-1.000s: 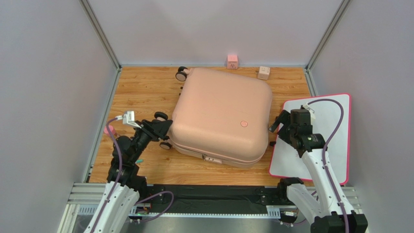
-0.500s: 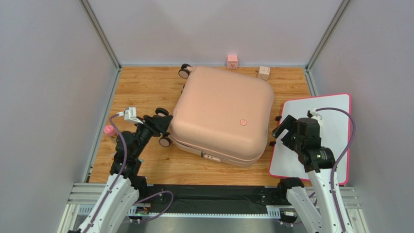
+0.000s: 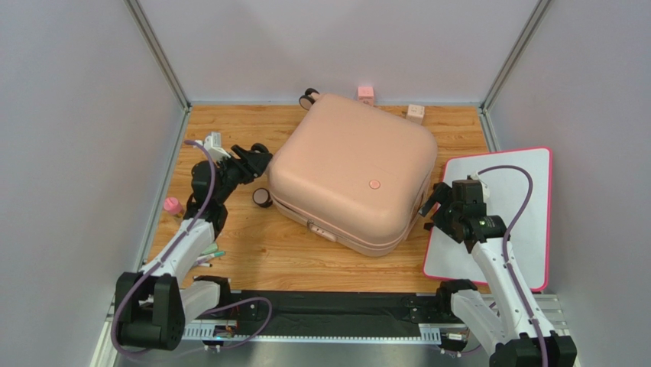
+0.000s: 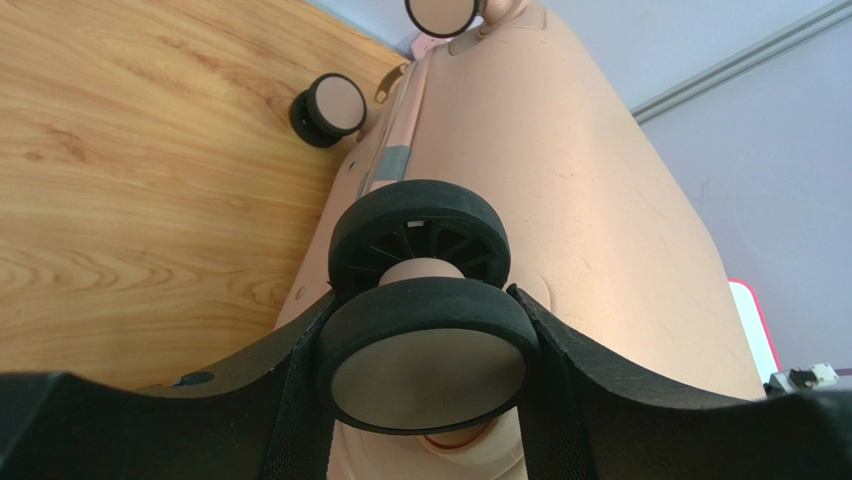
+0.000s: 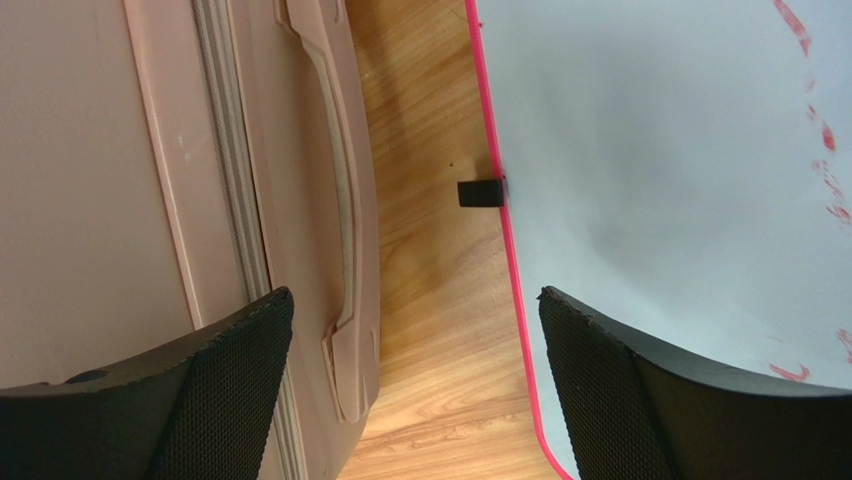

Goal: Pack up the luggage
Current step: Zip the luggage at the center of the board.

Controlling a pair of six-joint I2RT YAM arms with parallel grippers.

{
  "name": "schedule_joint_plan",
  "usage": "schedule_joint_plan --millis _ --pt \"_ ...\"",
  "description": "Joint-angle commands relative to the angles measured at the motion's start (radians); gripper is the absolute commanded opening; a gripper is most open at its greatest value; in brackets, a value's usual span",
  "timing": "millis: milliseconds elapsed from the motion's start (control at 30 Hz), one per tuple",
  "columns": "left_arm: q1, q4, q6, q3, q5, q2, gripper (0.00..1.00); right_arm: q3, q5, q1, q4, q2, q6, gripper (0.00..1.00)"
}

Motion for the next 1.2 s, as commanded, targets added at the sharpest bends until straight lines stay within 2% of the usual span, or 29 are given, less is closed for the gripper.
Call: schedule_joint_plan --millis 0,167,200,233,267,300,367,400,467,600,700,733,767,800,833,900,933,1000,1033,1100,1167 --pt "0.044 0.159 0.037 0.12 0.014 0.08 0.0 0.004 -0.011 0.004 0.098 0.033 0.03 0.92" --pt "0.075 0.169 -0.008 0.175 0.063 0.173 0.0 -0.021 -0.034 0.002 0.168 0.106 0.041 0.91" --pt "0.078 0.16 -0.016 0.177 0.068 0.168 0.03 -0.025 -0.037 0.002 0.177 0.114 0.044 0.91" --pt "0.079 0.115 -0.01 0.18 0.065 0.145 0.17 -0.031 -0.043 0.004 0.185 0.122 0.048 0.91" --pt "0.079 0.078 -0.003 0.183 0.047 0.127 0.27 -0.045 -0.049 0.004 0.209 0.131 0.05 0.91" --pt "0.079 0.033 0.003 0.195 0.03 0.084 0.44 -0.053 -0.054 0.004 0.223 0.136 0.059 0.91" --pt "0.079 -0.123 0.032 0.209 -0.03 0.038 0.58 -0.071 -0.087 0.004 0.261 0.146 0.068 0.9" --pt "0.079 -0.213 0.046 0.222 -0.045 -0.011 0.73 -0.077 -0.103 0.004 0.274 0.16 0.074 0.9" --pt "0.079 -0.293 0.092 0.232 -0.087 -0.057 0.85 -0.09 -0.115 0.005 0.309 0.177 0.08 0.89" --pt "0.089 -0.442 0.141 0.218 -0.145 -0.201 0.97 -0.111 -0.143 0.005 0.363 0.22 0.088 0.88" --pt "0.089 -0.556 0.188 0.206 -0.182 -0.28 1.0 -0.117 -0.154 0.007 0.395 0.257 0.093 0.85" --pt "0.089 -0.574 0.205 0.204 -0.159 -0.294 0.99 -0.122 -0.16 0.007 0.404 0.271 0.093 0.81" --pt "0.089 -0.59 0.224 0.2 -0.133 -0.309 0.98 -0.124 -0.161 0.007 0.424 0.278 0.099 0.79" --pt "0.089 -0.593 0.234 0.168 -0.099 -0.341 0.91 -0.128 -0.166 0.007 0.435 0.283 0.103 0.76" --pt "0.089 -0.569 0.245 0.142 -0.023 -0.361 0.87 -0.134 -0.178 0.007 0.459 0.298 0.105 0.64" --pt "0.08 -0.509 0.253 0.051 0.03 -0.422 0.77 -0.137 -0.193 0.01 0.478 0.314 0.119 0.5" --pt "0.046 -0.504 0.26 0.027 0.045 -0.439 0.76 -0.137 -0.195 0.01 0.493 0.321 0.123 0.37" --pt "-0.009 -0.502 0.285 -0.024 0.036 -0.476 0.71 -0.134 -0.192 0.016 0.5 0.337 0.137 0.24" --pt "-0.081 -0.501 0.288 -0.04 0.016 -0.485 0.68 -0.131 -0.189 0.016 0.501 0.338 0.14 0.12" --pt "-0.159 -0.486 0.3 -0.087 -0.01 -0.522 0.66 -0.13 -0.183 0.018 0.501 0.34 0.151 0.03" --pt "-0.267 -0.475 0.311 -0.119 -0.062 -0.559 0.66 -0.127 -0.178 0.018 0.496 0.34 0.154 0.0"
